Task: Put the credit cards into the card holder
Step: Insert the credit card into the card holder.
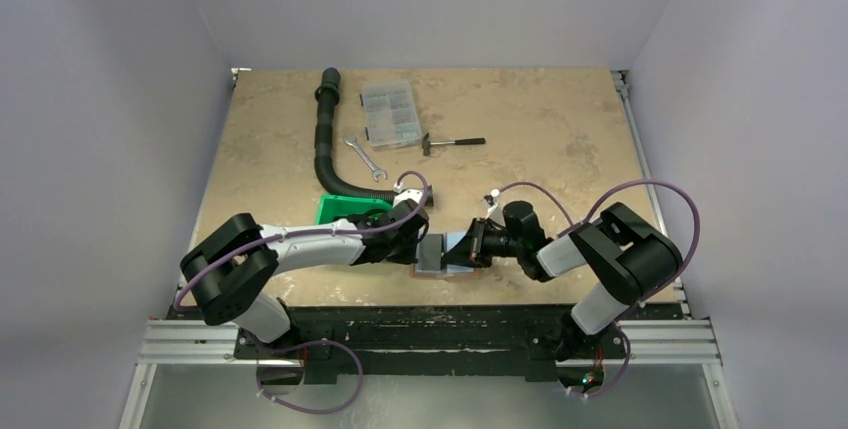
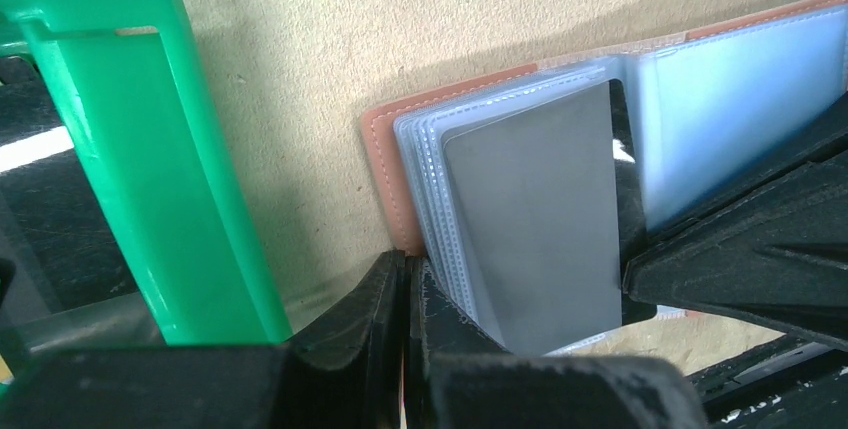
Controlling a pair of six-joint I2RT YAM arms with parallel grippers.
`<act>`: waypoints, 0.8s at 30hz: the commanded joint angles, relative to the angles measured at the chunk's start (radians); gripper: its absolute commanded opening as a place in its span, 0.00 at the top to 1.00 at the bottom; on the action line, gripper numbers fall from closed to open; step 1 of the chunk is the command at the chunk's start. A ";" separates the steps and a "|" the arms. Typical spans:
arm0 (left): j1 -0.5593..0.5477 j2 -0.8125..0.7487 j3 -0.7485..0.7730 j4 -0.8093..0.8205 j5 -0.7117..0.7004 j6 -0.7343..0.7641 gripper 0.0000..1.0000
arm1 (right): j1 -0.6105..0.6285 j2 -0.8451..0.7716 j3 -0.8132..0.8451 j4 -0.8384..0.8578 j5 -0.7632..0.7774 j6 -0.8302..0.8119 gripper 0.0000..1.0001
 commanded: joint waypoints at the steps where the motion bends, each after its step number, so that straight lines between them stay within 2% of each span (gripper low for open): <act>1: -0.032 0.017 -0.019 0.141 0.120 -0.061 1.00 | 0.024 -0.041 -0.008 0.078 0.080 0.063 0.97; 4: -0.032 0.006 -0.023 0.154 0.136 -0.068 1.00 | 0.032 -0.062 0.034 -0.057 0.092 0.003 0.92; 7: -0.032 0.001 -0.024 0.139 0.116 -0.063 1.00 | 0.032 -0.116 0.072 -0.250 0.122 -0.095 0.80; 12: -0.032 0.001 -0.035 0.137 0.106 -0.052 1.00 | 0.032 -0.216 0.139 -0.521 0.174 -0.267 0.67; 18: -0.032 0.001 -0.045 0.156 0.114 -0.056 1.00 | 0.032 -0.273 0.149 -0.594 0.182 -0.323 0.64; 24: -0.033 0.006 -0.045 0.171 0.137 -0.057 1.00 | 0.033 -0.241 0.185 -0.617 0.162 -0.371 0.58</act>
